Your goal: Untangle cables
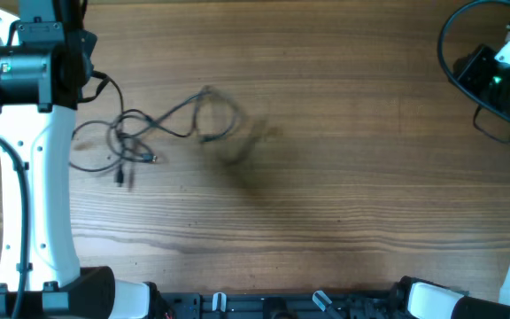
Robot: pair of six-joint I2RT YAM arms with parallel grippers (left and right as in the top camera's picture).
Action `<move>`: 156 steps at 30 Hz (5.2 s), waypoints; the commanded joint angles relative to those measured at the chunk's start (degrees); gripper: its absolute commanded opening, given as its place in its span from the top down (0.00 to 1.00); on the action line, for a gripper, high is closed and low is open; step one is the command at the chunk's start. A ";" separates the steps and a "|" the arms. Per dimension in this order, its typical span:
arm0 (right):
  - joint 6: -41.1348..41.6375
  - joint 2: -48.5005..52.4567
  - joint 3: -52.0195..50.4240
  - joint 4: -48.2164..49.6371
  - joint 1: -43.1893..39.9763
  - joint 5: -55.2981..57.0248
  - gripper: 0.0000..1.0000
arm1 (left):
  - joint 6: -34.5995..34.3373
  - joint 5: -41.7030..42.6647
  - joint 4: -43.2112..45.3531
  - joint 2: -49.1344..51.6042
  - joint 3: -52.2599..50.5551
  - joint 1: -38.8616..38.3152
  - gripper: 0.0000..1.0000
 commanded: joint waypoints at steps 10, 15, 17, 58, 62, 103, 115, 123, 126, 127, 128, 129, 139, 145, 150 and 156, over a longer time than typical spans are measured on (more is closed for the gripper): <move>-7.19 0.35 -0.17 0.90 2.16 -12.57 0.96 | 24.52 82.44 35.04 -0.35 0.52 -7.87 0.96; -7.23 0.55 -0.17 1.03 2.16 -12.59 0.96 | 3.34 86.03 57.88 -0.35 0.52 -12.44 0.96; -7.23 0.55 -0.17 1.03 2.16 -12.61 0.96 | -4.42 80.21 60.52 -0.39 0.55 -13.00 0.96; -5.49 2.01 1.03 16.28 24.30 -19.87 0.96 | -9.62 20.63 16.35 1.27 0.52 -12.15 0.96; 5.22 -3.74 1.03 7.80 21.88 -12.15 0.96 | -9.57 14.25 8.24 4.57 0.48 -12.11 0.96; -29.44 20.17 1.01 15.30 26.69 -20.39 0.31 | 19.41 90.86 62.88 -5.77 0.48 -10.95 0.96; -23.61 25.20 1.01 28.35 26.47 -15.91 0.62 | 15.37 92.67 62.86 -5.77 0.48 -7.58 0.96; -17.97 18.36 1.03 27.56 23.47 -8.33 0.96 | 23.08 92.65 52.19 -4.57 0.48 -3.85 0.96; -23.76 14.08 1.03 27.30 23.85 4.26 0.96 | 27.12 92.70 44.68 -3.43 0.48 -3.78 0.96; -24.65 13.86 1.03 27.50 24.06 5.73 0.96 | 27.39 92.70 43.95 -3.23 0.48 -3.80 0.96; -25.88 13.84 1.03 27.67 24.68 7.21 0.96 | 27.52 92.72 43.23 -3.04 0.48 -3.78 0.96; -26.56 14.53 1.01 27.56 25.38 7.87 0.96 | 27.52 92.72 42.88 -3.02 0.48 -3.80 0.96; -31.74 25.44 1.01 46.27 30.97 40.54 0.96 | 27.71 93.50 41.35 -2.93 0.46 -3.91 0.96; -32.48 26.16 1.01 47.23 30.97 32.57 0.96 | 32.26 90.53 38.12 -2.75 0.37 -5.90 0.96; -23.23 18.47 1.03 44.65 30.03 26.47 0.96 | 35.21 79.49 36.26 -0.66 0.37 -9.03 0.96; -17.44 6.97 1.03 32.17 25.68 10.23 0.96 | 30.58 78.51 51.60 3.98 0.37 -15.21 0.96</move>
